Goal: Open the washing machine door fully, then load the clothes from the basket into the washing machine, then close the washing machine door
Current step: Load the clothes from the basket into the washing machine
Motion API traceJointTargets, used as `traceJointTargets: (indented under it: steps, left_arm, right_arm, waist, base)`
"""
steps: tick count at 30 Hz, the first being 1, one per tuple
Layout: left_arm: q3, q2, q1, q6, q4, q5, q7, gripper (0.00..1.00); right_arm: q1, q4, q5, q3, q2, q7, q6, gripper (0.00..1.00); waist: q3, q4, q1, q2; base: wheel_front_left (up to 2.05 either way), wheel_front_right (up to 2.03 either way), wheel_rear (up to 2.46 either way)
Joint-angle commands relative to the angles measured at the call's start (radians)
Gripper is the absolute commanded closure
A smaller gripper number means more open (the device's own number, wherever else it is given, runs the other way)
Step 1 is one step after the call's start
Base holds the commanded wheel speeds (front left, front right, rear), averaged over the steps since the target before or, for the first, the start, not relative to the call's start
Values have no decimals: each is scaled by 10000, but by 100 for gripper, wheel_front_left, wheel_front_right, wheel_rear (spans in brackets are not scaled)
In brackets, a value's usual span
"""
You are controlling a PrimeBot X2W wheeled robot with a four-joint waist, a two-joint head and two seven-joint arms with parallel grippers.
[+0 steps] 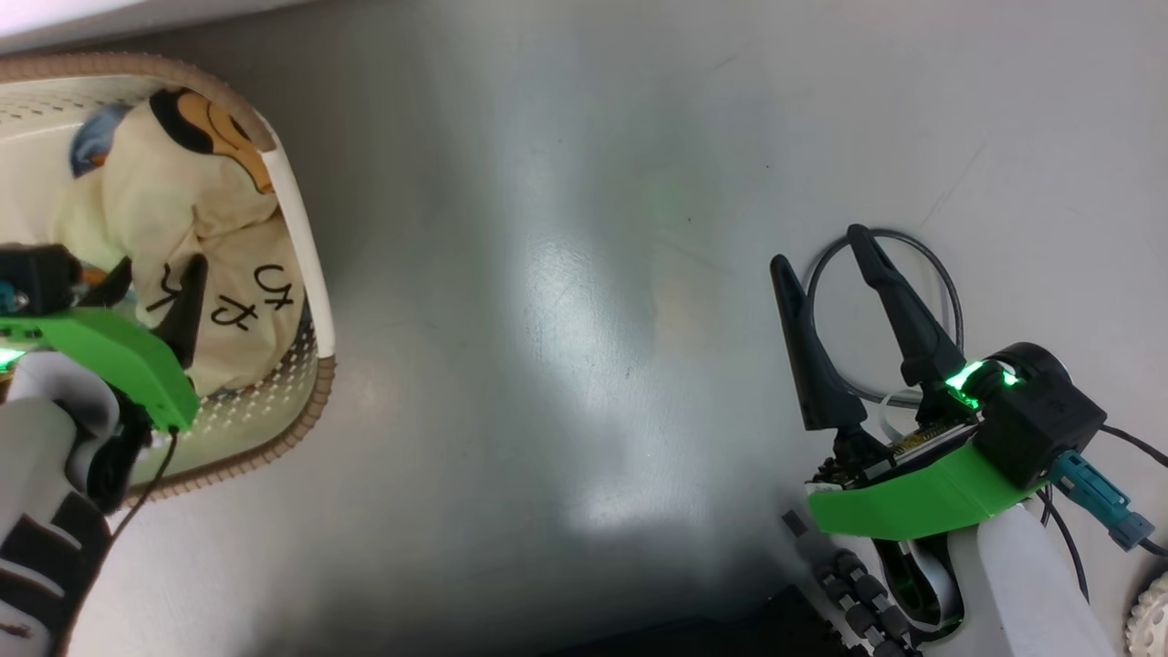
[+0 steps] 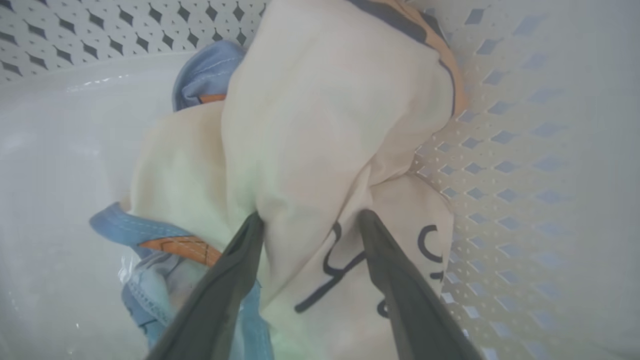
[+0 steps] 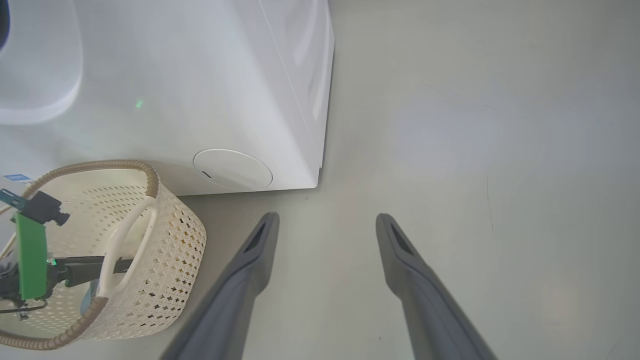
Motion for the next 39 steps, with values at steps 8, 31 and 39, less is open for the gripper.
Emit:
traceJointTargets:
  steps: [8, 31, 39]
  left_arm:
    - [-472, 870, -466, -15, 54, -997, 512, 0]
    - [-1532, 763, -495, -15, -96, -2526, -489, 100]
    - [-436, 691, 149, -15, -759, -1863, -736, 100]
  right_arm:
    - [347, -277, 40, 227, 55, -48, 14, 0]
    - [183, -215, -190, -123, 55, -48, 14, 0]
    - [187, 40, -415, -217, 55, -48, 14, 0]
  waist:
    - [172, -117, 0, 0]
    - [-601, 317, 0, 0]
    - [-1582, 789, 0, 0]
  base:
    - [0, 0, 0]
    - [0, 0, 0]
    - [0, 0, 0]
